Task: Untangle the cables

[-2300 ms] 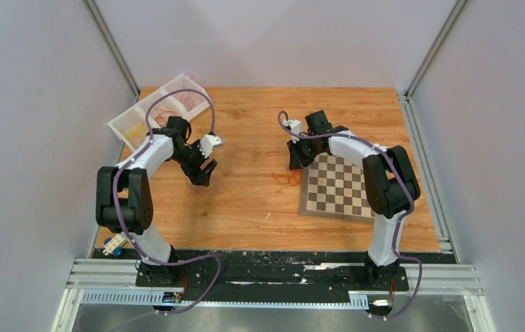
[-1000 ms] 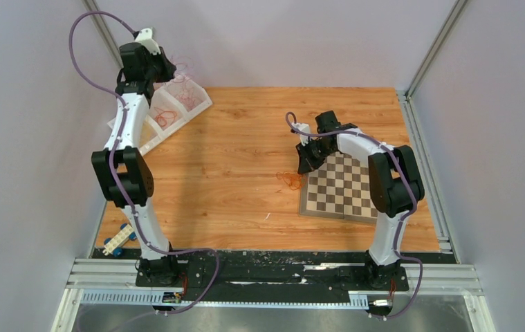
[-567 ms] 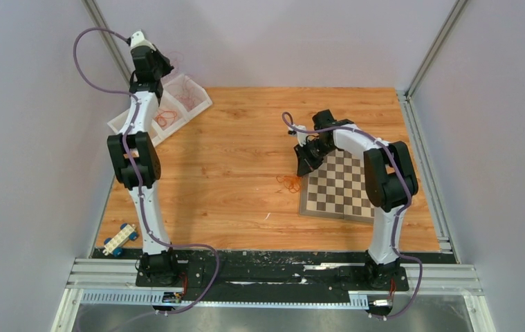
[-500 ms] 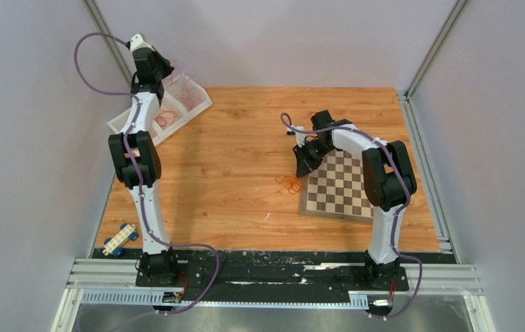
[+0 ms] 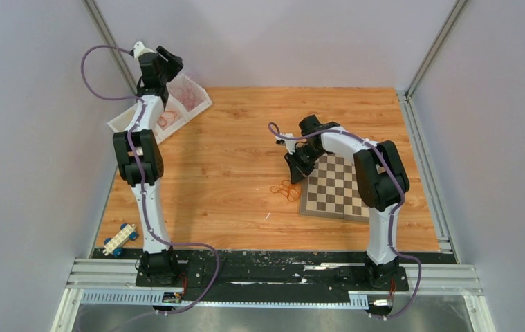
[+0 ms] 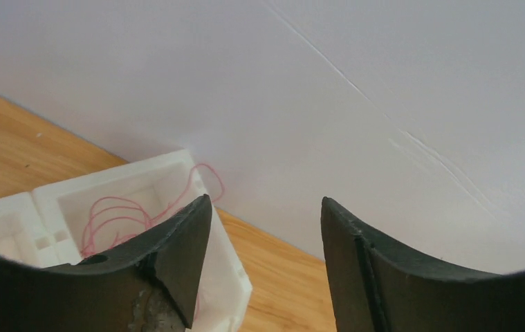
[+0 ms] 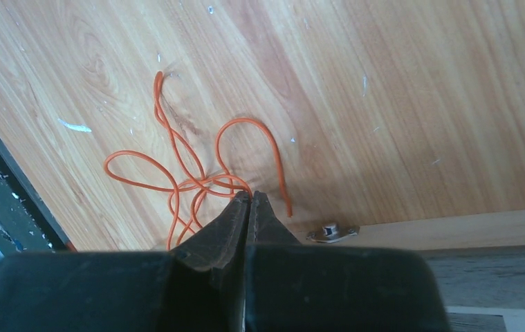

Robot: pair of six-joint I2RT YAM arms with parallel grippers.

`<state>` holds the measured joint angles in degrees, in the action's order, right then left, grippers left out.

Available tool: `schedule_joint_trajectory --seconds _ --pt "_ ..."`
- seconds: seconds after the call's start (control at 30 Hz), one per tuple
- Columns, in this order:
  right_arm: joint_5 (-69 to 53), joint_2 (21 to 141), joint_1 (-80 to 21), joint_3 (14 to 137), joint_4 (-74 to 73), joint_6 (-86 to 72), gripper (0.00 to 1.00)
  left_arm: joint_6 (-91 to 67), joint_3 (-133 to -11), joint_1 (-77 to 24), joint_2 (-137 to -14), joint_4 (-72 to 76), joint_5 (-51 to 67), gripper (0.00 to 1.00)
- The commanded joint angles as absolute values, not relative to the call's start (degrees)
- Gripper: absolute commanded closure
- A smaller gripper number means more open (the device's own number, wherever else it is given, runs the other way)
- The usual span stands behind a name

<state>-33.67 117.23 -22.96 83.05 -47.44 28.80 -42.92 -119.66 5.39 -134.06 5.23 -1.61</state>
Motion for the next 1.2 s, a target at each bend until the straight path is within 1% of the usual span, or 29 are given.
schedule_joint_trajectory --seconds 0.0,0.03,0.07,0.1,0.23,0.27,0.3,0.33,0.4,0.5,0.57,0.6,0.63,0.67,0.7,0.73,0.8,0.9,1.0,1.07,1.1,1.13,1.17 --pt "-34.99 116.62 -23.03 86.70 -47.77 29.96 1.00 -37.62 -115.92 5.30 -126.12 14.45 12.53 0.23" --pt "-35.51 116.63 -23.06 87.59 -47.71 29.87 1.00 -37.18 -113.29 5.46 -124.80 14.56 16.65 0.07" --pt "-36.10 116.56 -23.03 88.51 -47.61 29.80 1.00 -36.72 -111.80 5.63 -121.57 14.66 18.25 0.03" --pt "-36.82 116.49 -23.03 89.61 -47.59 29.61 1.00 -36.46 -107.82 6.04 -119.76 15.16 20.43 0.01" --pt "-41.95 115.27 -22.57 93.27 -47.11 29.05 1.00 -32.71 -95.82 7.36 -108.00 16.32 23.18 0.00" --pt "-44.04 114.35 -22.15 93.73 -46.47 28.89 1.00 -29.45 -94.76 7.62 -104.48 15.19 24.78 0.00" --pt "-45.78 113.25 -21.74 93.66 -45.26 28.24 1.00 -26.98 -94.18 7.72 -102.95 11.40 25.92 0.00" --pt "-46.93 112.11 -21.45 93.48 -43.86 27.87 1.00 -21.31 -94.37 7.80 -100.25 8.34 28.78 0.00" --pt "-49.18 109.56 -21.23 93.02 -40.78 26.91 1.00 -13.43 -94.03 7.82 -96.28 -1.79 32.33 0.00" --pt "-51.36 107.65 -21.38 92.86 -37.65 25.56 1.00 -7.95 -88.49 7.82 -89.32 -6.89 34.41 0.00" --pt "-50.44 108.02 -21.42 92.46 -37.77 25.86 1.00 -3.05 -87.30 7.81 -86.84 -13.11 39.44 0.00" --pt "-49.21 108.20 -21.40 91.62 -37.86 26.52 0.96 -0.60 -87.20 7.82 -86.27 -18.04 44.82 0.00" --pt "-47.46 108.50 -21.40 90.19 -38.12 27.40 0.80 3.10 -86.86 7.78 -85.35 -20.18 47.02 0.00" --pt "-45.27 109.12 -21.44 88.74 -38.46 28.18 0.57 4.41 -85.83 7.70 -84.82 -23.85 49.61 0.00" --pt "-42.65 109.95 -21.44 88.12 -39.66 28.90 0.41 6.33 -85.02 7.59 -83.30 -24.89 50.03 0.00" --pt "-40.62 110.71 -21.27 87.84 -40.77 29.29 0.31 7.03 -82.51 7.39 -82.43 -25.49 49.97 0.00" --pt "-38.21 111.33 -21.19 86.53 -41.00 29.69 0.20 8.40 -78.23 7.12 -79.35 -24.41 48.99 0.00" --pt "-36.11 112.97 -21.52 86.71 -39.38 28.67 0.13 10.23 -74.18 6.83 -75.53 -23.78 48.18 0.00" --pt "-33.60 116.40 -21.94 89.53 -38.40 27.49 0.12 11.84 -71.35 6.77 -74.07 -25.05 47.67 0.00" --pt "-33.57 118.92 -22.16 91.47 -38.21 27.11 0.13 12.98 -70.42 6.76 -73.67 -26.91 47.72 0.00" --pt "-33.93 120.30 -22.44 92.08 -38.24 27.12 0.17 13.39 -70.19 6.76 -73.50 -28.22 48.01 0.00" --pt "-34.33 120.92 -22.72 92.35 -38.24 27.46 0.23 13.98 -69.64 6.77 -73.36 -28.65 48.13 0.00" --pt "-34.57 121.39 -22.95 92.45 -38.29 27.84 0.34 14.24 -69.36 6.77 -73.03 -29.29 48.24 0.00"
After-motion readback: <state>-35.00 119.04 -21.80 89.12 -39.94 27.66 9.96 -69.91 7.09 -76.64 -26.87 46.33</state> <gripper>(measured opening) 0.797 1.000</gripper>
